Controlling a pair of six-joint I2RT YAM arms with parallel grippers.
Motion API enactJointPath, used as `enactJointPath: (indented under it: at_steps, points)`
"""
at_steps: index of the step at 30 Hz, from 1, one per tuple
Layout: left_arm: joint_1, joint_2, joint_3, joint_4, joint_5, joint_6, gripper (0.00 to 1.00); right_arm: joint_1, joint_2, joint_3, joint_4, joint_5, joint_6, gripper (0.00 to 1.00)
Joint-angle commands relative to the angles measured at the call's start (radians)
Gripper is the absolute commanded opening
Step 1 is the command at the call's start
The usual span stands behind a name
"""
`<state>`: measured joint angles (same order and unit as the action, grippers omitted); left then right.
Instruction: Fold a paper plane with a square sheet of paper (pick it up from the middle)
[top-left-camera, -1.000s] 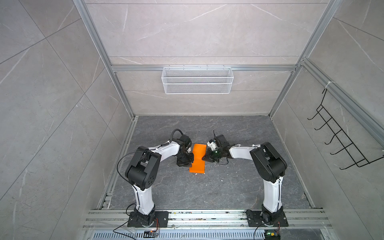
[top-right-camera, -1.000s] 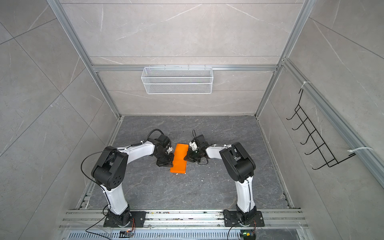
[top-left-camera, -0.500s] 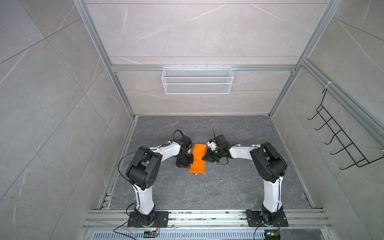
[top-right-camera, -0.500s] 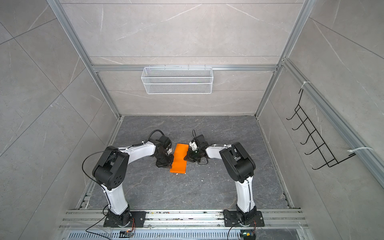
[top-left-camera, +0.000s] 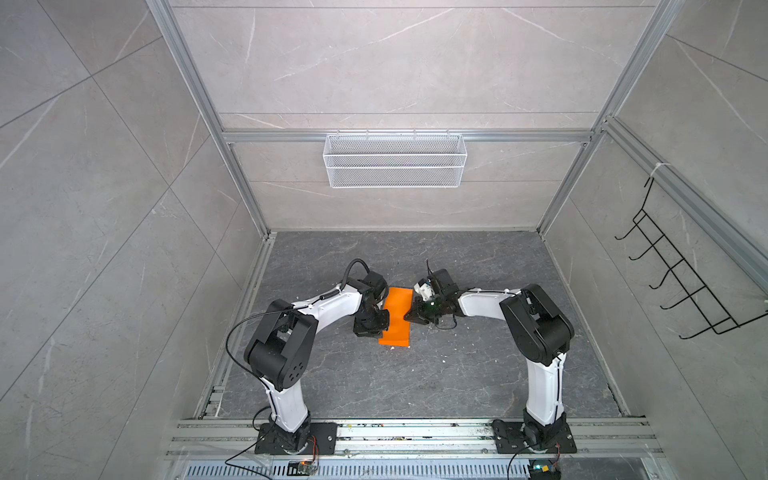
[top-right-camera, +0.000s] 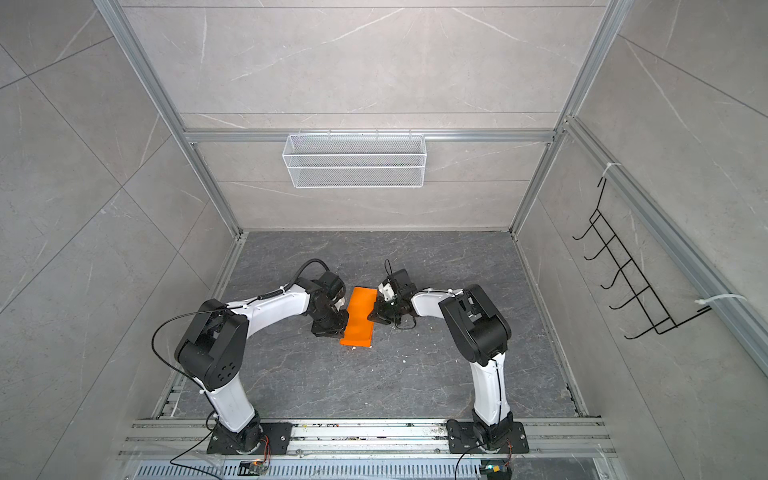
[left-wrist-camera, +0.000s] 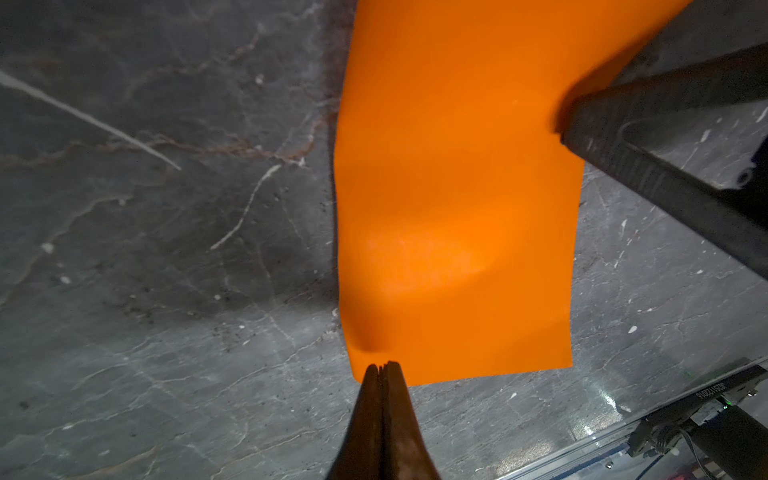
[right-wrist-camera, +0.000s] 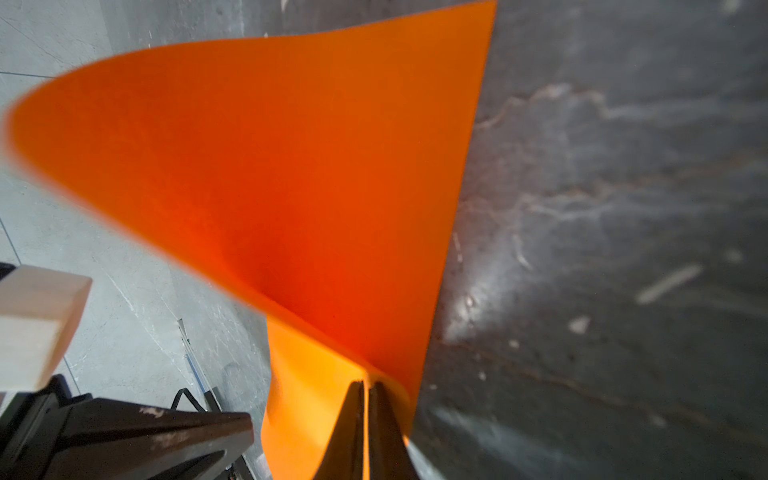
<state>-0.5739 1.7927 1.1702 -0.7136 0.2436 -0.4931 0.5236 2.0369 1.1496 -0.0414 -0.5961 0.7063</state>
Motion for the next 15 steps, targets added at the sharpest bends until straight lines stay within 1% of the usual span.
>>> enactJointPath:
  at_steps: [1,4,9,15]
  points:
    - [-0.005,0.023,-0.007,-0.008,0.019,-0.012,0.00,-0.001,0.084,-0.038,-0.138,0.160,0.002,0.11]
    - [-0.007,0.034,-0.019,-0.014,0.002,-0.008,0.00,0.000,0.087,-0.039,-0.136,0.159,0.004,0.11]
    - [-0.007,0.038,-0.074,0.001,-0.070,-0.012,0.00,-0.001,0.086,-0.034,-0.138,0.158,0.002,0.11]
    - [-0.007,0.027,-0.113,-0.017,-0.107,-0.007,0.00,-0.001,0.082,-0.029,-0.146,0.160,0.000,0.11]
